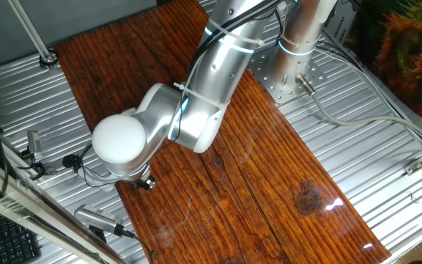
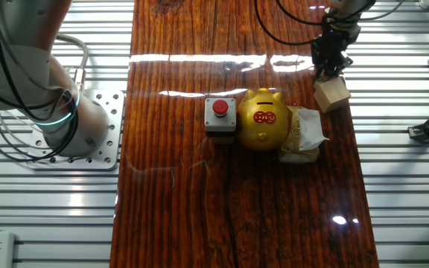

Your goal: Drop coins into a piggy bank

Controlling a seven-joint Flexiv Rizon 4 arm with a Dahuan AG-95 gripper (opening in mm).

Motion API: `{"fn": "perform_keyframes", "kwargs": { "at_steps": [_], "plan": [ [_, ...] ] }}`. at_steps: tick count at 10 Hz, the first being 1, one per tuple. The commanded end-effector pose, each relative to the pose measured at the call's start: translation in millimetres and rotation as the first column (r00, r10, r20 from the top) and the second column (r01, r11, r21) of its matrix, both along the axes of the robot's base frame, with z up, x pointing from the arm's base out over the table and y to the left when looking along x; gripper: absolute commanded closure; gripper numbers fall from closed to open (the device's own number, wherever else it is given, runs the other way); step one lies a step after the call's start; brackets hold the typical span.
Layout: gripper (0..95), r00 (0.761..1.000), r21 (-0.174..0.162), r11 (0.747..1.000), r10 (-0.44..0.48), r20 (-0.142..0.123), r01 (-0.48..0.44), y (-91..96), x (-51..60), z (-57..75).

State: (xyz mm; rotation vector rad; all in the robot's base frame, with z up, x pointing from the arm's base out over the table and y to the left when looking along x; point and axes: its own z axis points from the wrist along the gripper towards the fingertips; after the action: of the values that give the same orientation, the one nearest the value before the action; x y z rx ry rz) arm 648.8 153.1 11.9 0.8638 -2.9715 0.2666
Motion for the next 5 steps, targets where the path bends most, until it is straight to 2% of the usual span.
{"fn": "perform_keyframes", "kwargs": {
  "at_steps": [1,5],
  "plan": [
    [95.0,1.0,-0.001,1.0,0.0,-0.001,0.0,0.2,0.1,0.0],
    [95.0,1.0,-0.002,1.0,-0.005,0.0,0.005,0.1,0.0,-0.1]
  ]
}}
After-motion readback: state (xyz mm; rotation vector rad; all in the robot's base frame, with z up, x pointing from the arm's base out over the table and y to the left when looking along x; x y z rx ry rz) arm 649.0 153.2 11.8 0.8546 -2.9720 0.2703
